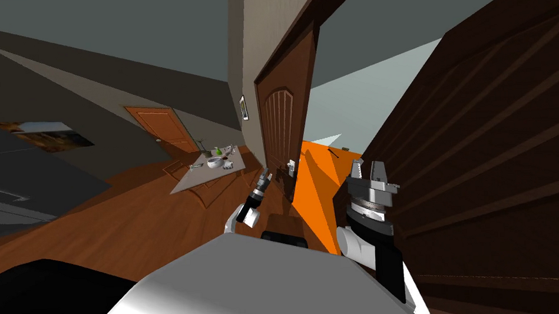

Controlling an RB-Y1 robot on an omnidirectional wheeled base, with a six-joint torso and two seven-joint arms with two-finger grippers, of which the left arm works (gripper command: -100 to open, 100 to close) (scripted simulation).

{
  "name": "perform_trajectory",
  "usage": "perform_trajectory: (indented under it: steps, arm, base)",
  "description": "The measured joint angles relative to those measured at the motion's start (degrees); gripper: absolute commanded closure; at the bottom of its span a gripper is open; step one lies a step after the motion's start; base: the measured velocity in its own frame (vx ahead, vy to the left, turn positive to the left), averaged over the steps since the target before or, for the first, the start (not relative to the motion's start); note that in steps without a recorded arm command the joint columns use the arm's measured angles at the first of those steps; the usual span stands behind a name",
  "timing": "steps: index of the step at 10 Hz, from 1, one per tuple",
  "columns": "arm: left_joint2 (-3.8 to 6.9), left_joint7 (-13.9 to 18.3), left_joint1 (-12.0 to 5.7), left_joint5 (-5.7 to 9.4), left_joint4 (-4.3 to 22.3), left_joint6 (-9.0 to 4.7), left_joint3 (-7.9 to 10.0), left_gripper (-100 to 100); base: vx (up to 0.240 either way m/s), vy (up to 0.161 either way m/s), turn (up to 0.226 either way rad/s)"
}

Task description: Push the door open

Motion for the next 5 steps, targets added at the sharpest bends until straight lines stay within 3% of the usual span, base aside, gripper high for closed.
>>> perform_trajectory:
  steps: [2,3,5]
  arm:
    - [0.36,0.6,-1.58,0.17,2.9,0.19,-1.63,-100]
    - [1.36,1.3,-2.35,0.52,4.5,0.21,-2.68,-100]
    - [2.21,2.3,-4.43,0.91,7.8,0.99,-4.90,-100]
  base:
    - [0.090,0.073,-0.149]
    - [0.117,0.122,-0.150]
    - [0.134,0.113,-0.169]
